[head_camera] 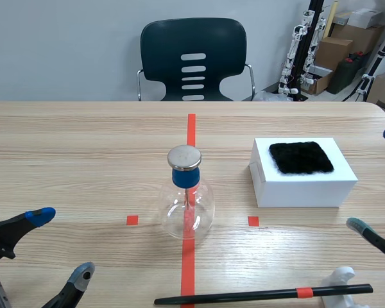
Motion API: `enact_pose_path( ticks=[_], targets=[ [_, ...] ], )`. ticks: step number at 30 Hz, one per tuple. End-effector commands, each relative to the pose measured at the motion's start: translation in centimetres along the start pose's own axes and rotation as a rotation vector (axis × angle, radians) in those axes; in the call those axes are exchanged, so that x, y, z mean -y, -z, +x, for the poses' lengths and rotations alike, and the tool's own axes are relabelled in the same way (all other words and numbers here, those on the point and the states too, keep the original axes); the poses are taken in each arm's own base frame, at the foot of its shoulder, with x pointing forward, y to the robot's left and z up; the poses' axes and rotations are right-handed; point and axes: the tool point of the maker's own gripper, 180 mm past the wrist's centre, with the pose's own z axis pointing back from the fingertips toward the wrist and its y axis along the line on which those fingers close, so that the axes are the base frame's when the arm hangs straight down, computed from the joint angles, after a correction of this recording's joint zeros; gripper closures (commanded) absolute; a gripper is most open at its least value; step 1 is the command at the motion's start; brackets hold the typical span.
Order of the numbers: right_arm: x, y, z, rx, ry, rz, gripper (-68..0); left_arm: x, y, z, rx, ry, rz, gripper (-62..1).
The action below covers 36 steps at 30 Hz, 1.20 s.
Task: Do the electroscope experiment. return to the home posture
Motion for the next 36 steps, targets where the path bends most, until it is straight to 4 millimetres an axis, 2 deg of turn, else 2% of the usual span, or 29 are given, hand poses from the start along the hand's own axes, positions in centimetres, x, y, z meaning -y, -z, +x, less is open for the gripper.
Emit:
enact_pose_path(
  ticks=[1,16,23,28,36],
  targets=[
    [0.3,0.0,0.5,0.017,-0.003,-0.007,-67.9,0.0,0.1,0.4,0.025,0.000,0.006,-62.3],
    [0.3,0.0,0.5,0.017,-0.004,-0.007,-67.9,0.0,0.1,0.4,0.025,0.000,0.006,-62.3],
    [0.4,-0.1,1.1,0.055,0.025,-0.012,-67.9,0.0,0.1,0.4,0.025,0.000,0.006,-62.3],
    [0.6,-0.2,2.4,0.126,0.080,-0.020,-67.9,0.0,0.1,0.4,0.025,0.000,0.006,-62.3],
    [-1.2,-1.0,3.6,0.217,0.149,0.024,-67.9,0.0,0.1,0.4,0.025,0.000,0.006,-62.3]
  ],
)
